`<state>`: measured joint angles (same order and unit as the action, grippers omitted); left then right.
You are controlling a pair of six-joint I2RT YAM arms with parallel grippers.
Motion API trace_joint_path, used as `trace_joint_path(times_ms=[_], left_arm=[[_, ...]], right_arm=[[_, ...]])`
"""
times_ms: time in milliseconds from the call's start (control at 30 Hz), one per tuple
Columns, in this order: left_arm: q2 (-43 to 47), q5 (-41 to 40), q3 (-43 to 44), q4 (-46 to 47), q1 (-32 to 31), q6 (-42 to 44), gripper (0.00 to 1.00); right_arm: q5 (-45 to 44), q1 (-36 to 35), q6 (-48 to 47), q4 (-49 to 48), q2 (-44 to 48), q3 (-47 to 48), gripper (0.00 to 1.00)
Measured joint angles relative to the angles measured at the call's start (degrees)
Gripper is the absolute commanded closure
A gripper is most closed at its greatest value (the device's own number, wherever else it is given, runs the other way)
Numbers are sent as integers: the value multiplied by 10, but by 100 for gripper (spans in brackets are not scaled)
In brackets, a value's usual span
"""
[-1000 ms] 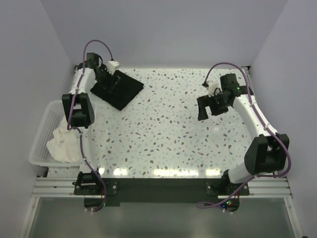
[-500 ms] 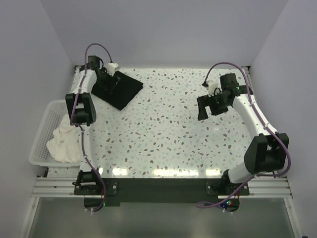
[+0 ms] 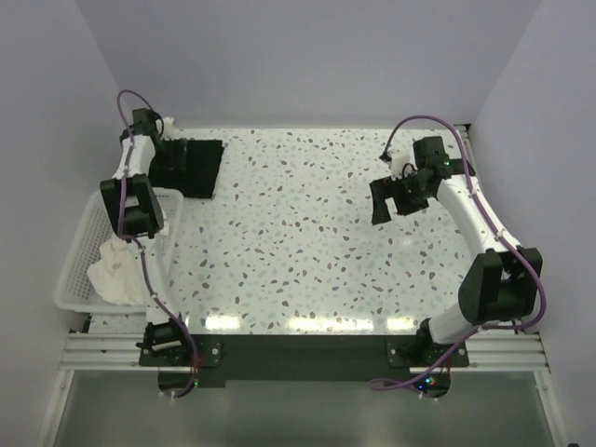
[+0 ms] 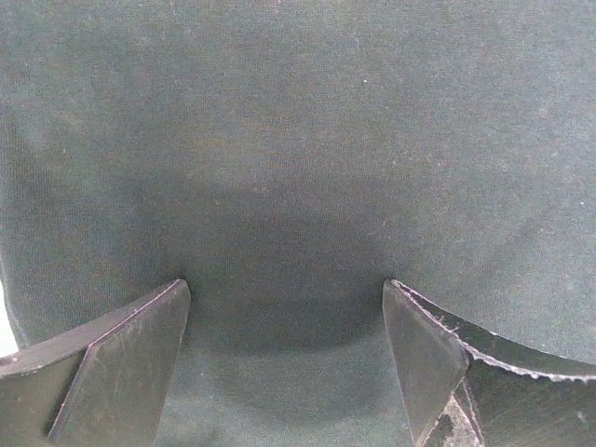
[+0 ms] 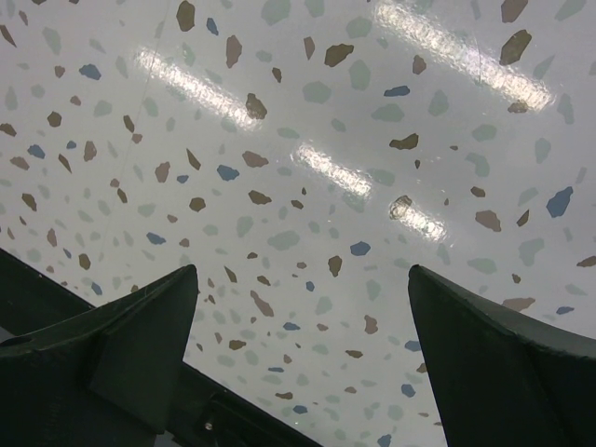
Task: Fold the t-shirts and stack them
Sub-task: Neatly place the folded tshirt to the corner
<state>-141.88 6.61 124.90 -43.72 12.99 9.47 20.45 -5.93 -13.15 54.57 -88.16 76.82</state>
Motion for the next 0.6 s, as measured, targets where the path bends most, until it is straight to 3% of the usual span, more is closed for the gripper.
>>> trace_joint_path(times_ms=[267,600], left_arm=[[-18,-52,34,-6,39,-5,7],[-21,-56,40,14,38,75,2]], right_arm=[[0,0,0,0,0,0,1],[0,0,0,1,0,0,1]])
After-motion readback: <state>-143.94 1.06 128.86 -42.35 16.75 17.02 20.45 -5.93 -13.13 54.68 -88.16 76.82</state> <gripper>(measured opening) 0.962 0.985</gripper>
